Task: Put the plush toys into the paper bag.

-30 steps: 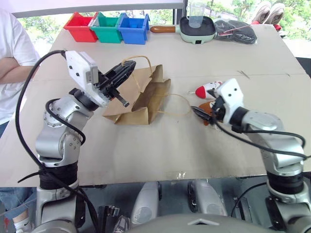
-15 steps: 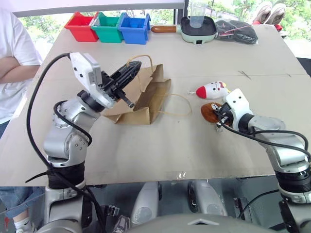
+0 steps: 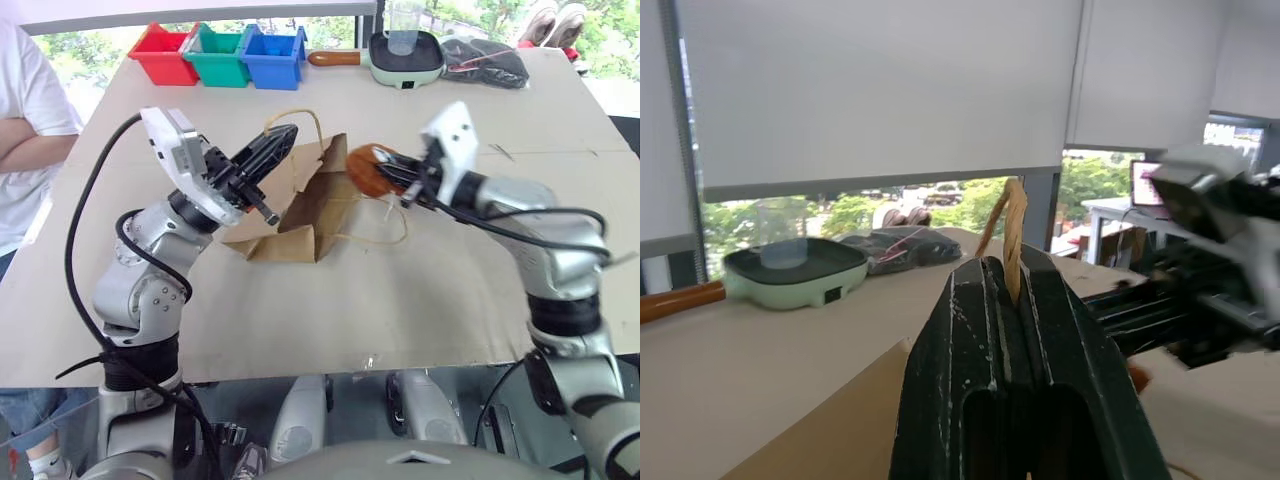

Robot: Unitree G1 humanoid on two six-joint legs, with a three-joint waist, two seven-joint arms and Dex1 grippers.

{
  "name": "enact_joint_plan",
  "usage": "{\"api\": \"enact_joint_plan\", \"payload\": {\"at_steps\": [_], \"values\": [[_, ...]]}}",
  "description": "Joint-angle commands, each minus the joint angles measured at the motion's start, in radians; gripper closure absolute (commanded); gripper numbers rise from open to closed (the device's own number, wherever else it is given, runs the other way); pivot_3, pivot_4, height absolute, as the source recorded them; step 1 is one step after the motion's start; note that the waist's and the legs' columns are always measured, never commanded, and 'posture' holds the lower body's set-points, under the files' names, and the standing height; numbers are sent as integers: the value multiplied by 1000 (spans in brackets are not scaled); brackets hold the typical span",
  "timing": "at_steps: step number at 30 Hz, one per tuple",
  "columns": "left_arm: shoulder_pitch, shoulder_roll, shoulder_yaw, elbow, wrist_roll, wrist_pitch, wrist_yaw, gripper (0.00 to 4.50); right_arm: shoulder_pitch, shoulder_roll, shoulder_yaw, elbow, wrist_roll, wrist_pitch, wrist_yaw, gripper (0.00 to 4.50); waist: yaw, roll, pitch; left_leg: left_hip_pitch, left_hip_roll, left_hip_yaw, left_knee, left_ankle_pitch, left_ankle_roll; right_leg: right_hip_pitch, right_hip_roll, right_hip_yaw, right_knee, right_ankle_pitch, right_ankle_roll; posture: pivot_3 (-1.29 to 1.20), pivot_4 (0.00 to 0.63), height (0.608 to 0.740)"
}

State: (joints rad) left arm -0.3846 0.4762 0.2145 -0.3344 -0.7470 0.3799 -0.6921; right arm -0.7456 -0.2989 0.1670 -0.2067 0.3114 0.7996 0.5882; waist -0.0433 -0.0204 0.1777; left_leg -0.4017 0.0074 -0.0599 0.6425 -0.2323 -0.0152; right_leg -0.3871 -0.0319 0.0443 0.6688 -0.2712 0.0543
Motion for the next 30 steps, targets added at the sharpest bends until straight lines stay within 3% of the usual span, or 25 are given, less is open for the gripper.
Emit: {"api": "enact_joint_plan", "payload": {"at_steps": [1,5,9,10,12,17,25,30], "values": [[-21,-10,-7,-42,-17,-3,9,4500,-47,38,106,99,-65,-113,34,4490,1,0,0,0,0,0,0,0,0,0,1,-1,0,0,0,0,150,740],[-29,-27,-33,-48,-10,-1,13,4500,-89,150,216,306,-95,-201,106,4490,3,0,0,0,1,-1,-2,0,0,0,0,-2,0,0,0,0,150,740],[-30,-27,-34,-47,-10,0,11,4500,-139,221,246,524,-154,-337,135,4490,3,0,0,-1,1,-1,-2,0,0,-1,0,-1,-1,0,0,0,150,740],[-19,-25,-29,-57,-11,0,14,4500,-152,236,233,584,-148,-366,159,3872,5,0,0,-1,1,-1,-2,0,0,-1,0,-1,-1,0,0,0,150,740],[13,-15,-7,-78,-16,0,22,4500,-153,237,205,620,-126,-391,207,3553,4,0,0,-1,0,-1,-2,0,0,-1,0,-2,-1,0,0,0,150,740],[70,10,38,-95,-13,-13,27,4500,-74,138,151,447,-122,-367,226,1379,6,0,0,-1,0,-3,-3,0,0,-1,-1,-2,-1,0,0,0,150,740],[85,-17,33,-76,11,-39,56,4500,81,3,16,53,-107,-202,109,1379,2,0,0,0,0,-3,-3,0,0,-1,-1,-1,-2,0,0,0,150,740],[75,-36,35,-62,22,-49,79,4500,105,-123,-59,21,-175,-59,11,1379,6,0,0,0,0,-3,-4,0,0,-1,-1,-1,-2,0,0,0,150,740]]}}
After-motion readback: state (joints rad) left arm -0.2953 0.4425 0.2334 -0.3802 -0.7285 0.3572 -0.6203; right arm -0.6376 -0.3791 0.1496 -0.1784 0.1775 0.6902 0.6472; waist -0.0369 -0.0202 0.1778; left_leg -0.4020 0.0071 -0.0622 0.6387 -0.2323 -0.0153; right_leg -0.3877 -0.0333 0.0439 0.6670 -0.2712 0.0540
